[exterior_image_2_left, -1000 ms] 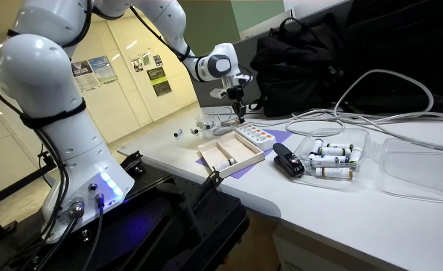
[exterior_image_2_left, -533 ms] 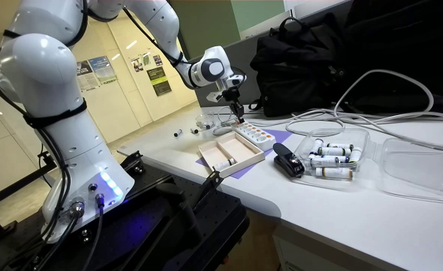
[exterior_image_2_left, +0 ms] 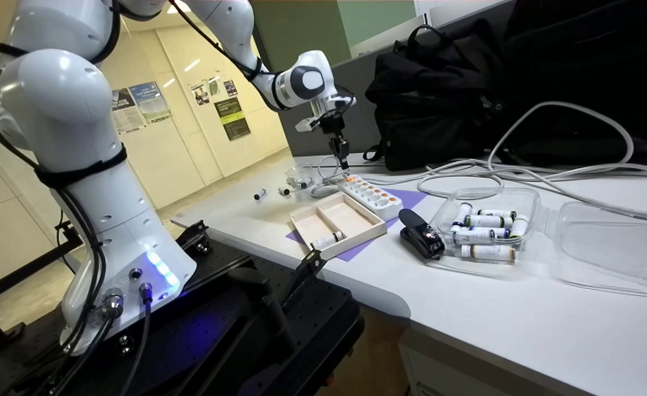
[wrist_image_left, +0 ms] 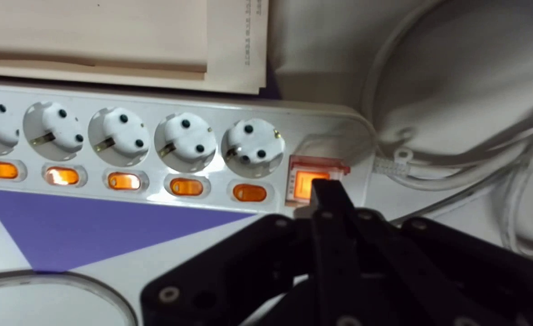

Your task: Turn on the main adapter switch

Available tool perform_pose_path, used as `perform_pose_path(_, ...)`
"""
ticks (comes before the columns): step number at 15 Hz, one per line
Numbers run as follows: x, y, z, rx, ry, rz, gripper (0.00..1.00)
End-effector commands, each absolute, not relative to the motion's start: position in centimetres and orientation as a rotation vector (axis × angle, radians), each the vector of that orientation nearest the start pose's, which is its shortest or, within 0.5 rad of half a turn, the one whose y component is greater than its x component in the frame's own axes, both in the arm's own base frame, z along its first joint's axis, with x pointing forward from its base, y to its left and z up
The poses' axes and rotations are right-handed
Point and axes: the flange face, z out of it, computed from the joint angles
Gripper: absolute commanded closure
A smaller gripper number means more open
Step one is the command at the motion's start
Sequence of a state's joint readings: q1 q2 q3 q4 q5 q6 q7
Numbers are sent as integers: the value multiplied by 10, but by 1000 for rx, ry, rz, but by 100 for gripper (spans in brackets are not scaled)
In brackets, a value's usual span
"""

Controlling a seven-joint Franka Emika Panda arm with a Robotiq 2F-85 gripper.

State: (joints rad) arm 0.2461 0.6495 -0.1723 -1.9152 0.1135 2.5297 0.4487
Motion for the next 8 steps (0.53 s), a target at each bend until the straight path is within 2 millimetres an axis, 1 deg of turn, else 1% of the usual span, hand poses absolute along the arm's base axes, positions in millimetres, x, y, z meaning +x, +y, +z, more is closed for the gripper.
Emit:
perform_pose_path(1,627,37,214,-3092,670,14,74)
perform_pose_path(2,629,33,227,-3092,663,1,72)
perform_pose_path(4,633,25,251,-3087,631,-14,60)
perform_pose_path(5,633,19,261,-3075,618,12,53)
perform_pose_path(6,633,27,241,-3081,645,-15,71)
perform_pose_path(8,633,19,256,-3073,633,-6,57)
